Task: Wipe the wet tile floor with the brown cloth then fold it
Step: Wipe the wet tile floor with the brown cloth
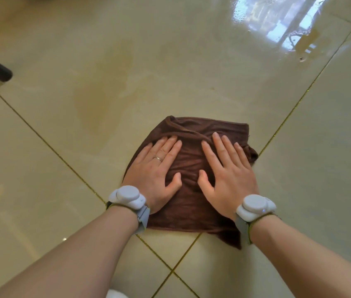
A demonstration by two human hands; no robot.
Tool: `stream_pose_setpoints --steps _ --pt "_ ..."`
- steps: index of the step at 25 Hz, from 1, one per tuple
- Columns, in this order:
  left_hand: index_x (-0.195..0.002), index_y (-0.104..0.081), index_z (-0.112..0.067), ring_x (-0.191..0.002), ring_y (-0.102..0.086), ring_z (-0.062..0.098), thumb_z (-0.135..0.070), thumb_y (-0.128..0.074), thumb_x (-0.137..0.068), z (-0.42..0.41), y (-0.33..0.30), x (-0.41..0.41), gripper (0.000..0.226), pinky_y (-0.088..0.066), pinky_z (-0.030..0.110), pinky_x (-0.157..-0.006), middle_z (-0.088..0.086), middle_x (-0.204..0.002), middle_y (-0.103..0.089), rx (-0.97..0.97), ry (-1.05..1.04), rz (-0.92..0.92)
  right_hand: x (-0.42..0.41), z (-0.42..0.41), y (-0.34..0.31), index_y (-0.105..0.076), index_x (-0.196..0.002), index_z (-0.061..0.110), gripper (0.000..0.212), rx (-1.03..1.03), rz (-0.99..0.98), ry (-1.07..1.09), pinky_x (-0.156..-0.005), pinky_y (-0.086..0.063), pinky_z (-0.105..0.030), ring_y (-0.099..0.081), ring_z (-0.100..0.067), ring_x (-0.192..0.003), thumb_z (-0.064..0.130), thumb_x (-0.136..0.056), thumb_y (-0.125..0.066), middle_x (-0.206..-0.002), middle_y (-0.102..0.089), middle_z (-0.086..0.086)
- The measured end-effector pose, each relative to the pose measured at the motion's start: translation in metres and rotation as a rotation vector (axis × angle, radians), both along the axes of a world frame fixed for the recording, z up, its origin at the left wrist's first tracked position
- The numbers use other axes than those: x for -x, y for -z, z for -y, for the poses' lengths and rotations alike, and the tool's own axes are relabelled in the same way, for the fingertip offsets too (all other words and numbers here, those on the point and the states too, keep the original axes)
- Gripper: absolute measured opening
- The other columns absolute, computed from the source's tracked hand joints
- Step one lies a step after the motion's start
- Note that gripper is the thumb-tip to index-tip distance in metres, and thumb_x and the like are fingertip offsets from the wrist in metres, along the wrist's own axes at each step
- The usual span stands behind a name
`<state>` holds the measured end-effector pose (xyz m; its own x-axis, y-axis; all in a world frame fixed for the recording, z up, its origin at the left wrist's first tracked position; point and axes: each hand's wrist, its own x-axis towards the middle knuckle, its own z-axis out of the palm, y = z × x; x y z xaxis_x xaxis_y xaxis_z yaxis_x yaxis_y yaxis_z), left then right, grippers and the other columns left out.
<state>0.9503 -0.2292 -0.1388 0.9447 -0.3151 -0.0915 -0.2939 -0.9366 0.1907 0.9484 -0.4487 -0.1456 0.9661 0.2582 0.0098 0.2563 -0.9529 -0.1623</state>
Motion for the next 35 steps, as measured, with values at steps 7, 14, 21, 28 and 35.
stream_pose_setpoints --steps 7,14,21,28,35 --pt "-0.162 -0.021 -0.022 -0.156 -0.015 0.015 -0.050 -0.034 -0.095 0.002 0.009 -0.081 0.074 -0.006 0.034 -0.127 -0.003 -0.169 -0.019 0.036 -0.054 0.061 -0.094 -0.002 0.002 -0.030 -0.162 0.026 0.069 0.027 0.029 -0.012 -0.130 -0.010 -0.042 -0.021 -0.024 -0.158 0.052 -0.099 -0.035 -0.169 -0.028 -0.007" --pt "-0.161 -0.024 -0.020 -0.155 -0.017 0.017 -0.049 -0.032 -0.096 0.005 0.014 -0.175 0.072 -0.008 0.036 -0.127 -0.001 -0.168 -0.022 0.044 -0.113 0.121 -0.195 -0.006 0.002 -0.029 -0.162 0.029 0.068 0.011 0.056 -0.015 -0.130 -0.006 -0.039 -0.020 -0.024 -0.158 0.051 -0.099 -0.034 -0.170 -0.027 -0.006" --pt "-0.161 -0.024 -0.021 -0.155 -0.018 0.016 -0.048 -0.031 -0.096 0.010 0.014 -0.188 0.070 -0.009 0.036 -0.127 -0.002 -0.168 -0.022 0.060 -0.154 0.139 -0.214 -0.005 0.001 -0.030 -0.162 0.028 0.066 -0.007 0.076 -0.041 -0.130 -0.007 -0.041 -0.021 -0.023 -0.158 0.048 -0.099 -0.034 -0.170 -0.027 -0.006" --pt "-0.162 -0.022 -0.019 -0.156 -0.015 0.015 -0.049 -0.022 -0.096 0.025 0.013 -0.138 0.072 -0.007 0.036 -0.127 -0.002 -0.169 -0.019 0.047 -0.285 0.132 -0.208 -0.004 0.002 -0.027 -0.163 0.030 0.069 0.006 0.048 -0.167 -0.130 -0.004 -0.040 -0.015 -0.021 -0.159 0.051 -0.098 -0.028 -0.172 -0.021 -0.003" --pt "-0.161 -0.024 -0.017 -0.155 -0.019 0.016 -0.048 -0.024 -0.095 0.042 0.011 -0.059 0.073 -0.011 0.037 -0.127 0.000 -0.168 -0.023 -0.013 -0.364 0.130 -0.125 0.008 0.002 -0.041 -0.158 0.020 0.070 -0.067 0.105 -0.251 -0.130 -0.012 -0.042 -0.029 -0.028 -0.155 0.049 -0.094 -0.037 -0.166 -0.034 -0.010"
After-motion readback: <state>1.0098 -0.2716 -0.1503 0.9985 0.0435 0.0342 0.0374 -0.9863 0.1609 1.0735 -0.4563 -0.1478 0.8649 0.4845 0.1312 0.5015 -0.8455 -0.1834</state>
